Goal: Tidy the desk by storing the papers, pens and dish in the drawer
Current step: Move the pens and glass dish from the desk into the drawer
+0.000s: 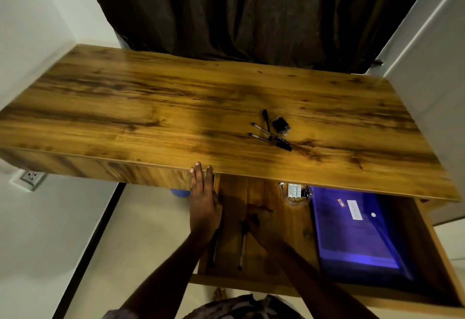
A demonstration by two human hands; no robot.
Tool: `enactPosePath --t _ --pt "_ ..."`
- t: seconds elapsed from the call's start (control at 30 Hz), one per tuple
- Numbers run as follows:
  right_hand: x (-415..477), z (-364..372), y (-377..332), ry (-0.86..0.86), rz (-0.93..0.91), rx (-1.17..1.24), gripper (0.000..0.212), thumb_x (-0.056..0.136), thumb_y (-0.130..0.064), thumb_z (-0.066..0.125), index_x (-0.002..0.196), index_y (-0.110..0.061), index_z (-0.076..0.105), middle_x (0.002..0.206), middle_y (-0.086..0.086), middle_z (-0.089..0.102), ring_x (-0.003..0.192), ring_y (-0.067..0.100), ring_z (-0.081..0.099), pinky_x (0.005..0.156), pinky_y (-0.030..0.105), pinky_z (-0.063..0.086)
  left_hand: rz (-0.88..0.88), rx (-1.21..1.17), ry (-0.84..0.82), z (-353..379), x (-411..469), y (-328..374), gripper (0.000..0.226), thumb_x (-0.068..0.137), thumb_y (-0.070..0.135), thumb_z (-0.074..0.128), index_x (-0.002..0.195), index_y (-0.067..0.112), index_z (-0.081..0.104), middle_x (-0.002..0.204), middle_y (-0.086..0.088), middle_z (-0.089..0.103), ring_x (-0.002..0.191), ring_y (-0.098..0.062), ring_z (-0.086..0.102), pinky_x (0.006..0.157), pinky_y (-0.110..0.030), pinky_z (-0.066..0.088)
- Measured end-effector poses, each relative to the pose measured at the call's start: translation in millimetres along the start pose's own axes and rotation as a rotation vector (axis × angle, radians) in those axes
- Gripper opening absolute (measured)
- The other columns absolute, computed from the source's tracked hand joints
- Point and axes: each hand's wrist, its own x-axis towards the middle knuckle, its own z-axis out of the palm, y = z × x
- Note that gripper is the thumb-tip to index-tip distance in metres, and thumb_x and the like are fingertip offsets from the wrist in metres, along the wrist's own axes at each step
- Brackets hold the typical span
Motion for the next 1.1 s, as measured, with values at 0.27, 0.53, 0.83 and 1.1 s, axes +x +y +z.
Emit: enactPosePath --t 0.27,0.53,0.83,1.1 --pt "37 -92 -69 0.289 -0.183 -0.275 0.022 0.098 -0.038 0.045 0.113 -0.028 0.059 0.097 -0.009 0.063 0.083 0.007 0.061 0.075 0.026 0.053 0.015 -0.015 -0.009 2 2 -4 0.080 0.085 -0.007 0.048 0.155 0.012 0.015 0.164 -0.007 -0.006 0.150 -0.026 -0.013 0.116 -0.049 0.020" --pt "111 -154 -65 0.532 -0.053 -0.442 0.024 0.091 -0.020 0.058 0.115 -0.018 0.062 0.113 0.006 0.058 0.100 0.024 0.059 0.077 0.038 0.056 0.015 -0.004 -0.025 6 2 -8 0.060 0.098 0.013 0.033 0.155 0.015 0.015 0.164 -0.005 -0.006 0.151 -0.026 -0.012 0.114 -0.051 0.025" --pt "139 -162 -54 0.419 0.094 -0.316 0.011 0.090 -0.024 0.060 0.096 -0.021 0.067 0.096 0.007 0.069 0.081 0.023 0.065 0.072 0.043 0.059 0.025 -0.017 0.005 8 6 -10 0.065 0.098 0.005 0.044 0.155 0.014 0.015 0.164 -0.008 -0.005 0.151 -0.031 -0.008 0.110 -0.045 0.022" --pt "120 -177 -66 0.608 -0.152 -0.010 0.013 0.097 -0.014 0.053 0.099 -0.010 0.065 0.086 0.002 0.066 0.074 0.015 0.060 0.063 0.016 0.050 0.015 0.010 -0.020 6 3 -9 0.060 0.100 0.021 0.033 0.156 0.019 0.013 0.164 -0.001 -0.009 0.151 -0.023 -0.012 0.108 -0.050 0.037"
